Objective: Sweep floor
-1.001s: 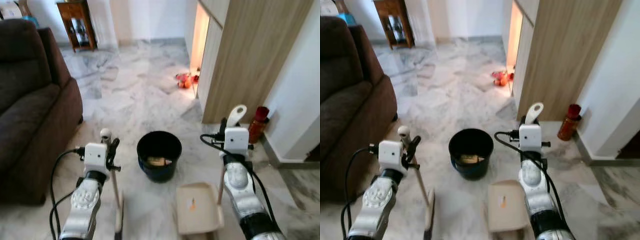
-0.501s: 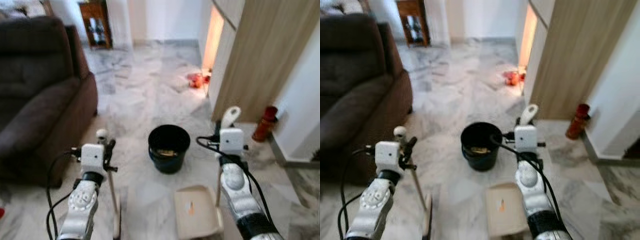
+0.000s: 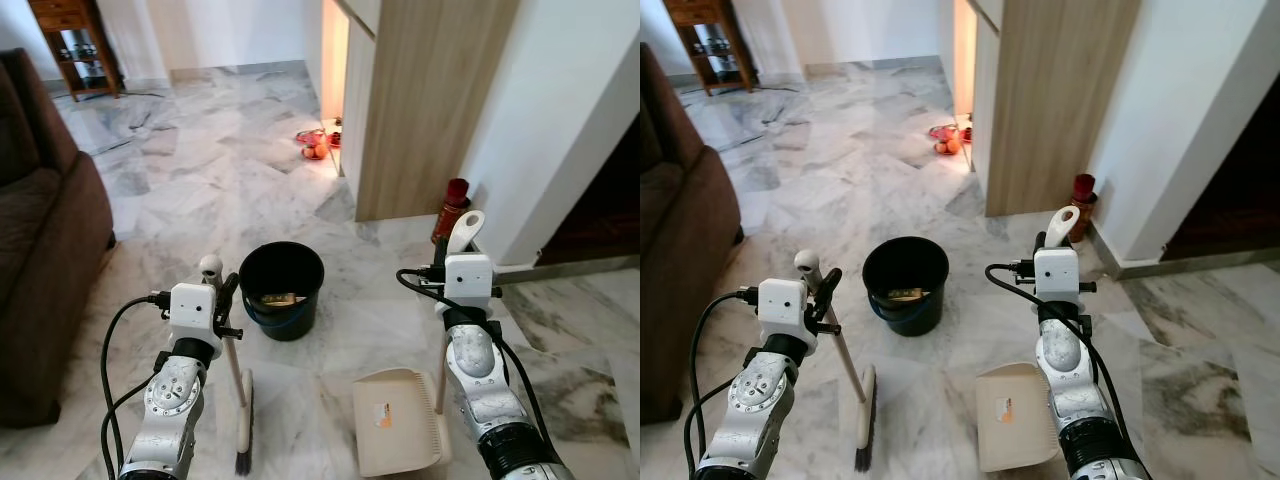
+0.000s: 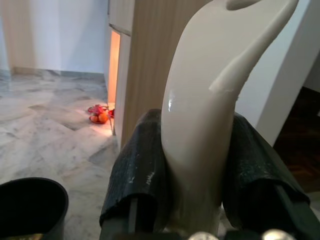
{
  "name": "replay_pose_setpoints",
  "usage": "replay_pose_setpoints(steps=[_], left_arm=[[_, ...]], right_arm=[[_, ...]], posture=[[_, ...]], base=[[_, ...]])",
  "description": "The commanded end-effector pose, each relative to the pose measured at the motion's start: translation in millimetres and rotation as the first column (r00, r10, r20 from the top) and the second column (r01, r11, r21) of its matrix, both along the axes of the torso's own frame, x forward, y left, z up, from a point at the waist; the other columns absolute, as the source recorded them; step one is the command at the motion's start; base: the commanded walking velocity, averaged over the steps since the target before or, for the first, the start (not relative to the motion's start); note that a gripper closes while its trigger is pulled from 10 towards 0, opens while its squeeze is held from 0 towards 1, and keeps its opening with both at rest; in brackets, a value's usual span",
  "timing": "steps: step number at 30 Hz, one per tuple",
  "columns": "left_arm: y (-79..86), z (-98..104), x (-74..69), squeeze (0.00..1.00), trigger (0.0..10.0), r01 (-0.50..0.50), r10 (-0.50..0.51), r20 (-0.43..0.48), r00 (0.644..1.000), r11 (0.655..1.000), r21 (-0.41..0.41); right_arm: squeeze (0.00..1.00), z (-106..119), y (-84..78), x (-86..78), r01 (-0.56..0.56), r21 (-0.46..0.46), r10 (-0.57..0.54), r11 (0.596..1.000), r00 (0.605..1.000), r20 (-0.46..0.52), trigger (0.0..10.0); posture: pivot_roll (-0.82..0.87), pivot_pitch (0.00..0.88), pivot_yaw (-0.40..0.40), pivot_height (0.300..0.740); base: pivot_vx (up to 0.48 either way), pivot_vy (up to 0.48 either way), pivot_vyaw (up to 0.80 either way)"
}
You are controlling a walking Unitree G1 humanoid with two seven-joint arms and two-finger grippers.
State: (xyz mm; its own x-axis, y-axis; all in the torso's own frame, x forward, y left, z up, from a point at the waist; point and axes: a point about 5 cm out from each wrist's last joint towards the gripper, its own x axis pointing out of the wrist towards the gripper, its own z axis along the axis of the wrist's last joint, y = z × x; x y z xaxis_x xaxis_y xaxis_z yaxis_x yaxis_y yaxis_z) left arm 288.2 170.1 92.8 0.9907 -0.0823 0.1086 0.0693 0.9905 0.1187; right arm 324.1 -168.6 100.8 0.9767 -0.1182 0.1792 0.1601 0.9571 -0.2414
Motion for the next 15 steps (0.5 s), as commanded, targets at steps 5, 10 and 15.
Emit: replay_pose_setpoints(steps=[5, 10, 15], left_arm=[[0.8, 6.0, 4.5, 0.0, 10.0, 0.006, -0.006, 0.026, 1.0, 1.0, 0.021], [1.2, 5.3, 4.1, 0.0, 10.0, 0.008, -0.009, 0.022, 1.0, 0.999, 0.034], [1.4, 4.8, 3.7, 0.0, 10.0, 0.011, -0.012, 0.021, 1.0, 0.999, 0.047]], right_arm=[[0.0, 5.9, 4.4, 4.1, -0.012, -0.012, 0.012, 1.0, 1.0, 0.018, 10.0], [0.0, 5.2, 5.1, 4.4, -0.016, -0.014, 0.016, 1.0, 1.0, 0.013, 10.0], [0.0, 5.4, 5.5, 4.8, -0.016, -0.013, 0.016, 1.0, 1.0, 0.014, 10.0]], posture=[[0.13, 0.0, 0.01, 0.74], [0.13, 0.0, 0.009, 0.74], [0.13, 0.0, 0.009, 0.74]], base=[[0.0, -0.161, -0.8], [0.0, 0.0, -0.8], [0.0, 0.0, -0.8]])
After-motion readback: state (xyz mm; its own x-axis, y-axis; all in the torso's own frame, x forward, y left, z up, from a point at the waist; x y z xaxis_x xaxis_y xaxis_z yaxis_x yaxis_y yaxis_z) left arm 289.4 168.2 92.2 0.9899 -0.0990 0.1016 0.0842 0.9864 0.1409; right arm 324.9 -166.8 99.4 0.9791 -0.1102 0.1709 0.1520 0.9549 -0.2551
